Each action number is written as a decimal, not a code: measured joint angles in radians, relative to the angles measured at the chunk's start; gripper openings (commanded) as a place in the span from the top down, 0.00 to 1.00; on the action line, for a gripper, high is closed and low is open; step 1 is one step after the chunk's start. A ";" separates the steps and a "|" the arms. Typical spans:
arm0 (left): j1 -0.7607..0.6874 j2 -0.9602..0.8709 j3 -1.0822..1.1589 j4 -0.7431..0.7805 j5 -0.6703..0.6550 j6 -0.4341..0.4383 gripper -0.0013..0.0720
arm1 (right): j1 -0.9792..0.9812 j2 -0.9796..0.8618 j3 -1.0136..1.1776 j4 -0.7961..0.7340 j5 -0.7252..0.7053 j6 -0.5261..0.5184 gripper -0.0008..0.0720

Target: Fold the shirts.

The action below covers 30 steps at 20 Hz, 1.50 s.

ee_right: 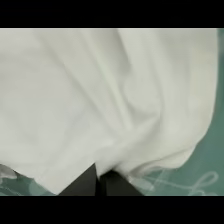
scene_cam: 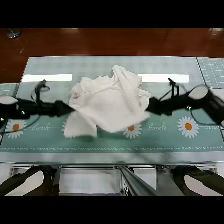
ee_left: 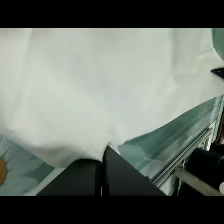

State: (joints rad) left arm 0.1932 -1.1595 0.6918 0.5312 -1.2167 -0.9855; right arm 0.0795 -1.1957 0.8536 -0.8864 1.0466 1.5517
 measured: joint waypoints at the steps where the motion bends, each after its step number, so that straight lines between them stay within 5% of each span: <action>1: 0.002 0.010 0.091 -0.034 -0.008 -0.011 0.96 | -0.002 -0.001 0.103 -0.016 0.024 0.001 0.95; 8: 0.005 0.040 0.945 0.039 -0.005 -0.170 0.96 | -0.008 0.004 1.001 -0.204 0.222 0.047 0.95; 13: 0.005 0.121 1.340 0.174 -0.012 -0.255 0.96 | -0.008 0.131 1.250 -0.238 0.338 0.022 0.95; 24: -0.041 0.438 1.335 0.325 -0.079 -0.279 0.96 | -0.008 0.414 1.300 -0.248 0.535 0.013 0.95; 30: -0.087 0.454 1.035 0.337 -0.105 -0.283 0.96 | -0.008 0.433 1.006 -0.241 0.541 0.027 0.95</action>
State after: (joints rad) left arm 0.1059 -0.7059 1.7267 0.8680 -1.3212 -1.2690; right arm 0.0715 -0.7628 1.8591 -1.1275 1.5879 1.5791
